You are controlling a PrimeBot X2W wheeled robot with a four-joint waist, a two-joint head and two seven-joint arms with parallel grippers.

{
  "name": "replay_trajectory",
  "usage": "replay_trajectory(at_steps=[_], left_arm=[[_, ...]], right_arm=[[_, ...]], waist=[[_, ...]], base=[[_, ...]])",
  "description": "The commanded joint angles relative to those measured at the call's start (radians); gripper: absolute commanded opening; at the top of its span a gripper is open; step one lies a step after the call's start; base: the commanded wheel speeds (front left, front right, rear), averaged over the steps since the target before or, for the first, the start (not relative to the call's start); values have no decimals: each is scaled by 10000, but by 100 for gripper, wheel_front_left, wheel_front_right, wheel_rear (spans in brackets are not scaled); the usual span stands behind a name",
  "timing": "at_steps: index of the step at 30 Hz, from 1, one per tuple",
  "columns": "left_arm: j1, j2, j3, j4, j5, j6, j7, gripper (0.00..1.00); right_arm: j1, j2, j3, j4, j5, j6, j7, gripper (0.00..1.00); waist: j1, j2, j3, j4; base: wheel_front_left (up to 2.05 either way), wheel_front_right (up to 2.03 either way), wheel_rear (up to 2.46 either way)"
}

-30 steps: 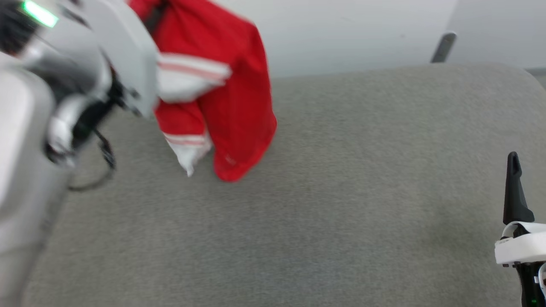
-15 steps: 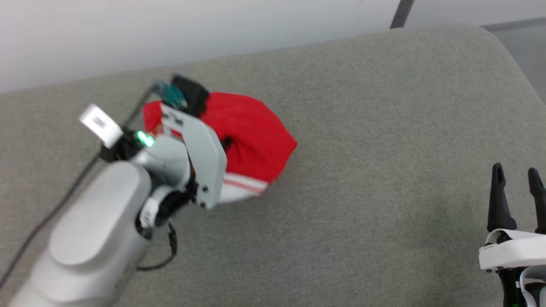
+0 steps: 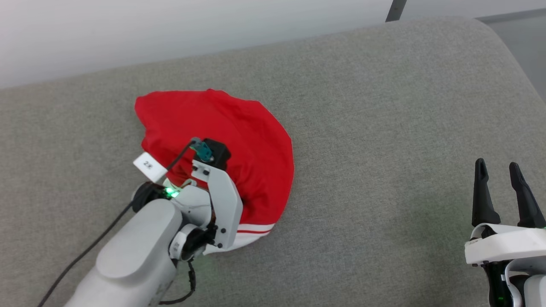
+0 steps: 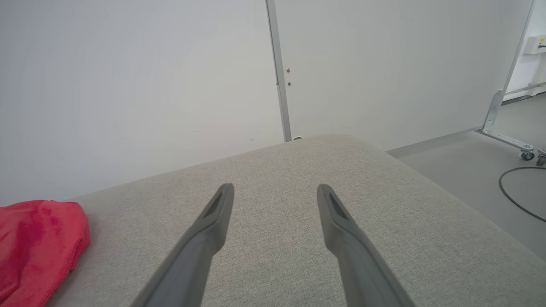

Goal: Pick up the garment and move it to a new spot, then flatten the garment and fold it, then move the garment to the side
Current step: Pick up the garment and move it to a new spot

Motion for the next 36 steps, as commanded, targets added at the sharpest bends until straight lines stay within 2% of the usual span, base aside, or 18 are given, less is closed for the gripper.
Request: replay_trajectory(at_steps=[1,2,3,4,7,12,17,26,32,36], left_arm=[[-10,-126,-70,185,-68,-147,-65,32],[-42,-188,-86,317,-99,-251,-131,47],[-90,-254,-63,426,-172,-358,-213,79],[-134,-307,-25,524,-237,-443,-291,100],[-172,-409,136,609,-541,-657,-415,100],[-78,-162,494,147,-934,-864,-586,100],[225,350,1052,-764,-1010,-755,-1326,100],[1937,1431,2215,-2209,-394,-596,-4572,100],[3432,1875,2774,-2640,42,-390,-6696,100],[4301,1945,3038,-2702,310,-140,-7885,100]], right_arm=[[-21,22,-3,55,-12,5,-41,100],[-22,22,11,62,-30,5,-35,100],[-9,22,16,72,-48,5,-34,100],[22,20,14,77,-70,5,-20,100],[166,-45,-2,47,-97,5,41,100],[385,-210,24,-93,-142,5,193,100],[621,-368,82,-254,-150,5,330,100],[1112,-671,482,-351,-112,5,241,100],[1441,-812,404,-244,-241,5,92,100],[1632,-895,272,-138,-291,5,3,100]], waist=[[0,0,-91,74],[0,0,-145,110],[0,0,-211,153],[0,0,-288,203],[0,0,-583,383],[0,0,-1126,721],[0,0,-1689,1082],[0,0,-2474,1673],[0,0,-2749,2098],[0,0,-2885,2328]], base=[[0,0,0],[0,0,0],[0,0,0],[0,0,0],[0,0,0],[0,0,0],[0,0,0],[0,0,0],[0,0,0],[0,0,0]])
